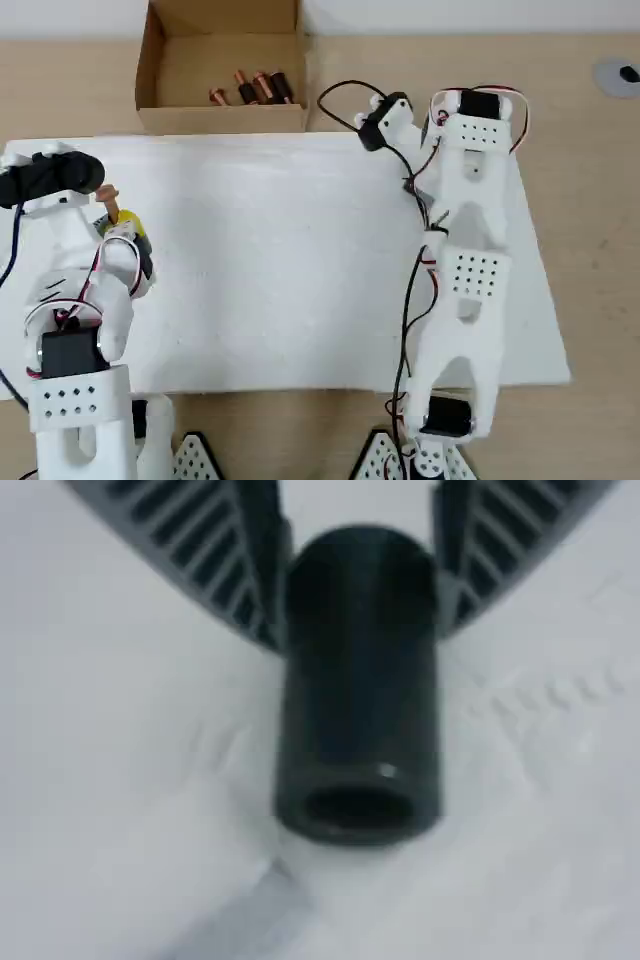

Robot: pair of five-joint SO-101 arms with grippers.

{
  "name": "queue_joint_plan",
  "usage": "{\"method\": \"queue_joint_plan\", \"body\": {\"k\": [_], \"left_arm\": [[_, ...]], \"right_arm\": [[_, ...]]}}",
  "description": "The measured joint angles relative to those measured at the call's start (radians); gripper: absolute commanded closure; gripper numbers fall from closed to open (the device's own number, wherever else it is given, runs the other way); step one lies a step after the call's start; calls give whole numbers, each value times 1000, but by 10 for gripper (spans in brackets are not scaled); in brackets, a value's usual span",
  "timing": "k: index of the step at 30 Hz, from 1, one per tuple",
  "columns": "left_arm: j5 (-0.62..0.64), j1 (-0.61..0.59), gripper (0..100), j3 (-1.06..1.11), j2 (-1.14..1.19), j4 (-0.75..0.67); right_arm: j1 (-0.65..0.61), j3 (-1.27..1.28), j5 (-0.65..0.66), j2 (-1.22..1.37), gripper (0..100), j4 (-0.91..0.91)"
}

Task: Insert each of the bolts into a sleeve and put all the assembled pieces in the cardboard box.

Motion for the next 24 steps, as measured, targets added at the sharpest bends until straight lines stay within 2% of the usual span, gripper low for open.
{"method": "queue_joint_plan", "body": {"k": [7, 14, 18, 24], "left_arm": [[0, 0, 993, 0, 0, 0], [0, 0, 995, 28, -3, 0], [0, 0, 996, 28, -3, 0], [0, 0, 995, 25, -3, -18]], "right_arm": [[-34, 5, 0, -64, 988, 2], [-107, 5, -84, -342, 988, 2], [-221, 5, -169, -531, 988, 3], [-483, 6, -362, -858, 988, 3]]}}
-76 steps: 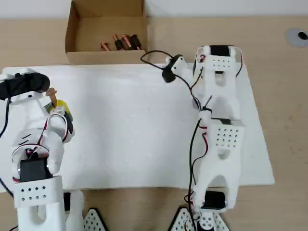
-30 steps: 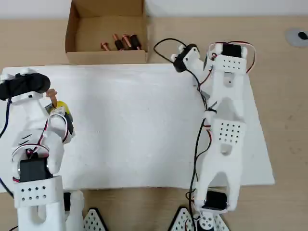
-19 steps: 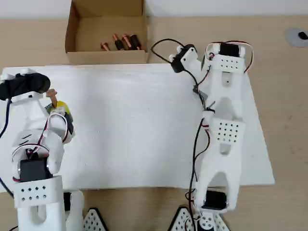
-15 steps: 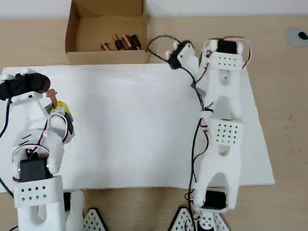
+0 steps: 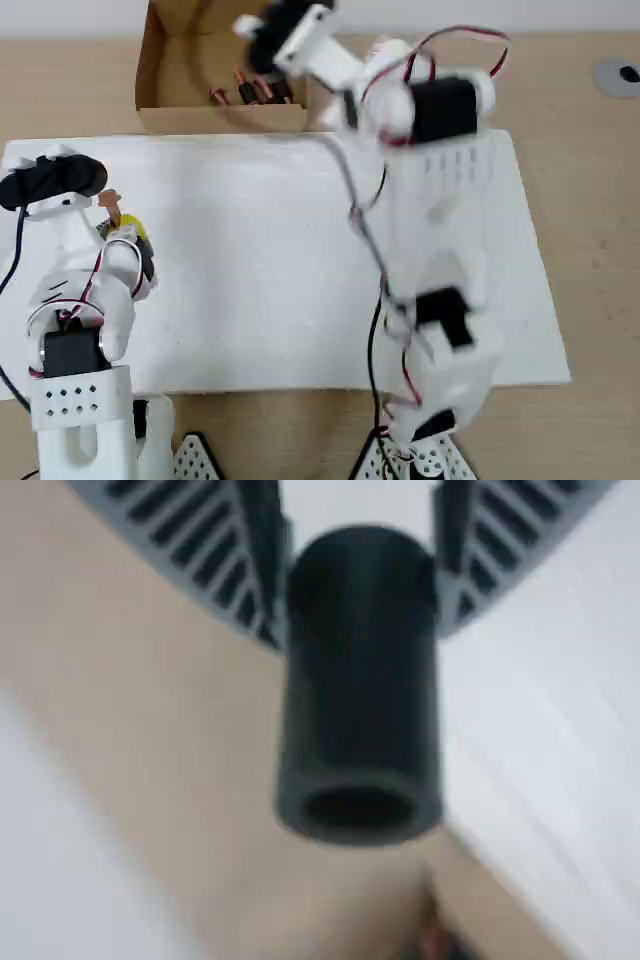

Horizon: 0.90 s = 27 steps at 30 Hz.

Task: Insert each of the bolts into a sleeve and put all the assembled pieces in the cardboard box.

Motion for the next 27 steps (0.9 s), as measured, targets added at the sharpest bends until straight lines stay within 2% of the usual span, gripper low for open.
{"method": "queue_joint_plan", "body": {"k": [4, 7, 13, 20, 27], "left_arm": [[0, 0, 995, 0, 0, -92], [0, 3, 995, 0, 0, -143], [0, 120, 995, -15, 0, -149], [51, 290, 994, -210, -80, -83], [52, 440, 995, -325, -180, -74]], "right_arm": [[-144, 60, -193, -198, 988, 0], [-187, 164, -295, -339, 988, 0], [-229, 543, -325, -675, 988, 2], [-232, 1134, -454, -1224, 988, -43], [-232, 1800, -470, -1752, 988, -365]]}}
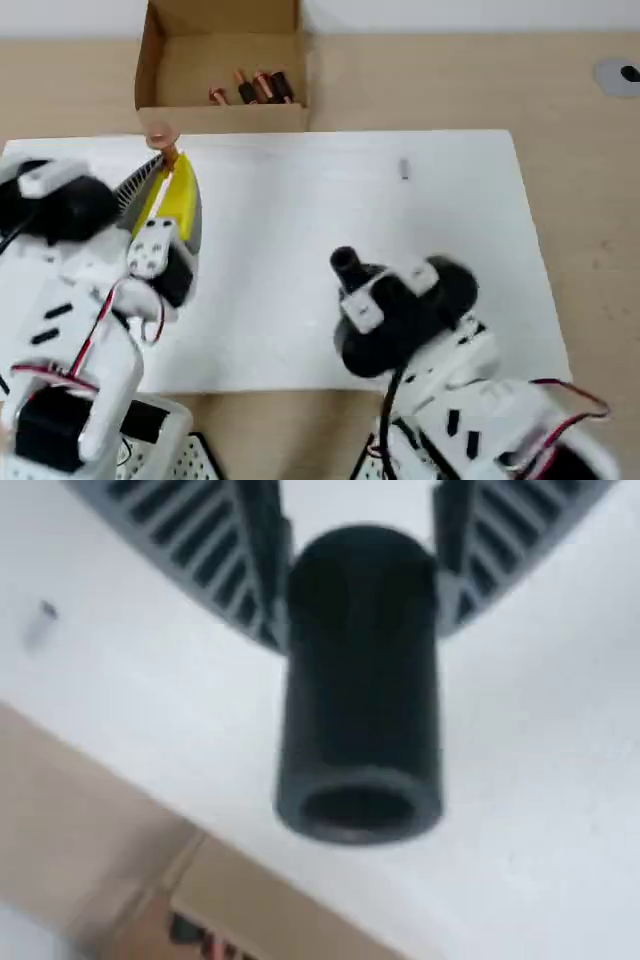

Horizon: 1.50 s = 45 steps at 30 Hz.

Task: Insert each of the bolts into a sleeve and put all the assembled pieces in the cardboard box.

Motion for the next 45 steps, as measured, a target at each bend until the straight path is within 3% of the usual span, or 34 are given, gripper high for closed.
{"method": "queue_joint_plan", "body": {"k": [5, 10, 17, 26, 31, 35, 45], "left_arm": [[-69, 21, 995, 0, 2, 95], [-75, 37, 995, -51, -9, 186], [-81, 153, 996, -103, -28, 230], [-5, 226, 995, -103, -57, 253], [0, 226, 995, -98, -153, 249], [2, 226, 995, -5, -233, 173], [2, 226, 995, 302, -292, -219]], "right_arm": [[0, 373, -6, -210, 988, -221], [-2, 439, -6, -258, 988, -269], [-3, 566, -6, -258, 988, -345], [-74, 827, -6, -258, 987, -732], [-81, 842, -6, -258, 987, -825], [-87, 842, -6, -258, 987, -875], [-192, 842, -80, -259, 987, -882]]}}
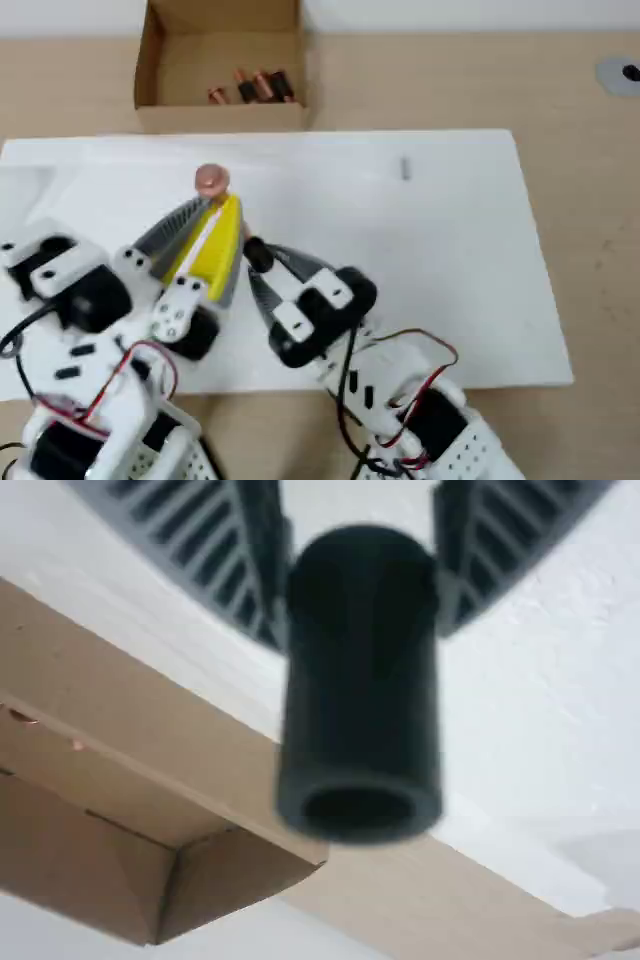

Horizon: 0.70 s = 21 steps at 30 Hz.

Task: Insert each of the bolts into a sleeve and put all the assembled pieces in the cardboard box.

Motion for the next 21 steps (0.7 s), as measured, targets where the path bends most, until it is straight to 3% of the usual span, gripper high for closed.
{"method": "queue_joint_plan", "body": {"k": [6, 13, 21], "left_arm": [[9, 3, 995, 92, -6, -55], [123, -35, 995, 103, -8, -61], [132, -43, 995, 127, -9, -61]], "right_arm": [[0, 0, -20, 0, 987, 0], [17, 0, -72, 0, 987, 0], [23, 0, -75, 0, 987, 0]]}}
